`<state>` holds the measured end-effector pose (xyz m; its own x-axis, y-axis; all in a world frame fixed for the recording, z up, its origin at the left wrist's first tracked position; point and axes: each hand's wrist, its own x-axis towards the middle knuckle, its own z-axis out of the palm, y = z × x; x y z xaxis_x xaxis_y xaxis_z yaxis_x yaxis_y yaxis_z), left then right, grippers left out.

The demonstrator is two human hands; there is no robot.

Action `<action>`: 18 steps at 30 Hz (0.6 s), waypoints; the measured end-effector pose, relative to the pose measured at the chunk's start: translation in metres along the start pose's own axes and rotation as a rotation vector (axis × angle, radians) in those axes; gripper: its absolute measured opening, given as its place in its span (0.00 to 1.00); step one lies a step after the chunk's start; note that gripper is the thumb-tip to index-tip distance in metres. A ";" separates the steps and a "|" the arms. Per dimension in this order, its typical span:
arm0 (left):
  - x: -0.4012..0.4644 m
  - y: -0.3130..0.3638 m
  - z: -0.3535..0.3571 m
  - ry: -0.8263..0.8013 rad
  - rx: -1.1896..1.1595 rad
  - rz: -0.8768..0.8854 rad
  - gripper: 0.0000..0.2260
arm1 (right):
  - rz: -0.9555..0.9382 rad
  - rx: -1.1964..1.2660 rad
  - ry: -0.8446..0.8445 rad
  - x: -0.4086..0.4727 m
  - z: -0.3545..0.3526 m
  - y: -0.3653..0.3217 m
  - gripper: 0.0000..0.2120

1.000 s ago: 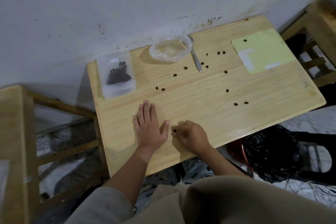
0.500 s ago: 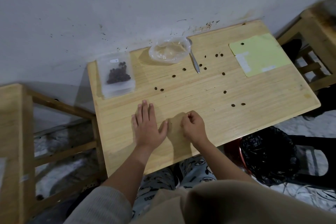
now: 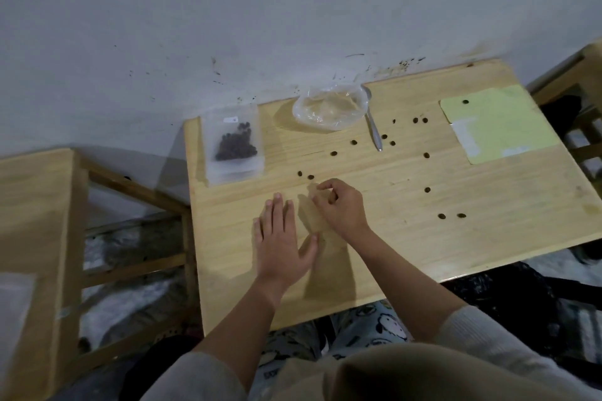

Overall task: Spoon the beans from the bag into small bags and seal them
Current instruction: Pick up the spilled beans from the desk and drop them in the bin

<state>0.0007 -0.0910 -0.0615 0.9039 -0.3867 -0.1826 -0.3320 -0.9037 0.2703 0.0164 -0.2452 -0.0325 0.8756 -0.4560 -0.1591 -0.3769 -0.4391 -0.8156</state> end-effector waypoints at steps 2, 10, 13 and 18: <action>0.000 -0.001 -0.001 -0.013 0.013 0.001 0.36 | -0.067 -0.089 -0.037 0.011 0.005 -0.003 0.11; 0.005 -0.004 0.000 -0.054 0.048 0.001 0.37 | -0.094 -0.285 -0.128 0.040 0.016 -0.004 0.11; 0.006 -0.003 0.001 -0.059 0.058 -0.003 0.38 | -0.084 -0.335 -0.143 0.041 0.015 -0.008 0.09; 0.006 -0.002 -0.001 -0.069 0.036 -0.009 0.38 | -0.087 -0.167 -0.158 0.042 0.014 -0.013 0.07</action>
<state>0.0075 -0.0912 -0.0621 0.8866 -0.3891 -0.2500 -0.3344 -0.9128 0.2346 0.0625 -0.2484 -0.0365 0.9383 -0.2903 -0.1878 -0.3313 -0.5993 -0.7288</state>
